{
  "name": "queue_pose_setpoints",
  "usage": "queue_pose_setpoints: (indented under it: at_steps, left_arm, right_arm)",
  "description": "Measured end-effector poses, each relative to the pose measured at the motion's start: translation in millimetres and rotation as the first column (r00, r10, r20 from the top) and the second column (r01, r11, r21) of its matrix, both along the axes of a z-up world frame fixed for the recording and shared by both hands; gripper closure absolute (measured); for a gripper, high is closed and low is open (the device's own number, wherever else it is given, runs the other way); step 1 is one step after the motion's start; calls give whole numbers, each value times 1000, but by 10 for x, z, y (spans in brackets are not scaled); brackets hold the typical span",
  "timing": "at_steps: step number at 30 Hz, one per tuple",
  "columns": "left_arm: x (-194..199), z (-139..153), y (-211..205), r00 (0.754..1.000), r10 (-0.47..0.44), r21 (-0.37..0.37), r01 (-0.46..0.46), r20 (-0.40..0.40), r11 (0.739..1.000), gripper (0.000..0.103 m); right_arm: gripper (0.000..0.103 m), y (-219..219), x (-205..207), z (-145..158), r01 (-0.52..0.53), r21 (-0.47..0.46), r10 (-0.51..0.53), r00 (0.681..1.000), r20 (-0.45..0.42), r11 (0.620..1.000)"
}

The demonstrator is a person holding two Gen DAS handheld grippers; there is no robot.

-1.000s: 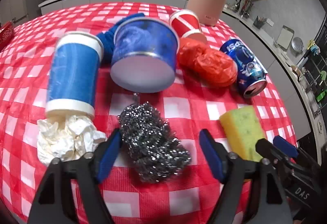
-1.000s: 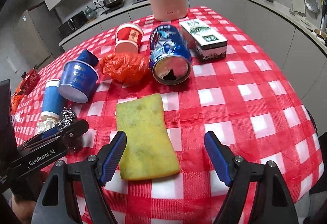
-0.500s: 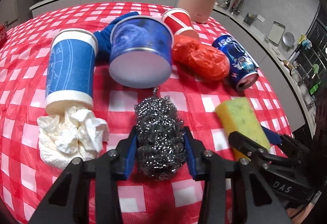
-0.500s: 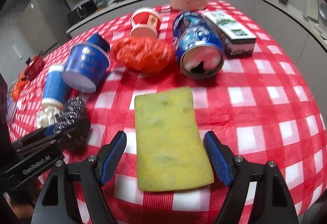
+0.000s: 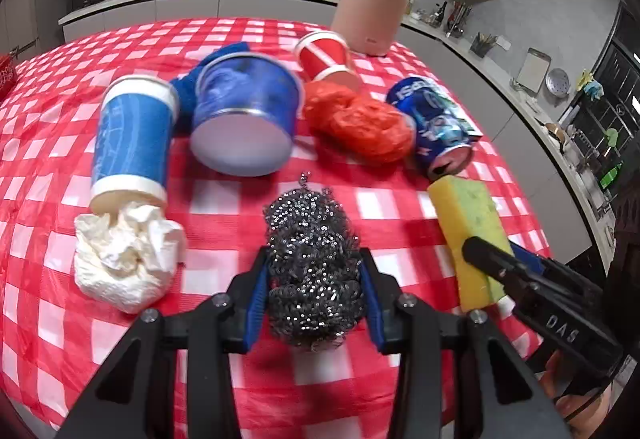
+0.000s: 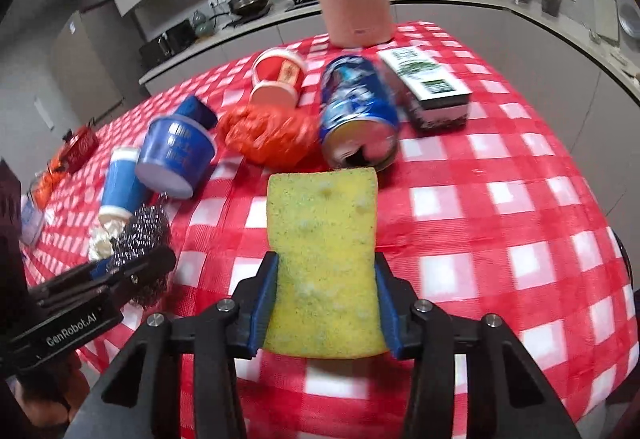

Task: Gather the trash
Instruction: 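Grasp the steel wool with the left tool while the right tool grasps the yellow-green sponge, then carry the steel wool and sponge over the black bin and release both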

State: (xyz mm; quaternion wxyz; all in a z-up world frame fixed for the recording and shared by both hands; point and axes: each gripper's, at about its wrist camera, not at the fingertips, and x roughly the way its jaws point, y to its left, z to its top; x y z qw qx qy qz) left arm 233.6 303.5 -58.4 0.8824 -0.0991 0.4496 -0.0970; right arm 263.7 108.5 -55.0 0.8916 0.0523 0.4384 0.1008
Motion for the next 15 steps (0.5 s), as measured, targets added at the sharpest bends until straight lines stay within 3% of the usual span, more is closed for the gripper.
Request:
queue_pose_setpoints:
  at_steps: [15]
  left_arm:
    - [-42,212,-808,999,-20,-14,20,30,1000,60]
  right_arm:
    - [55,-1023,-272,374,62,46,-65,997,46,997]
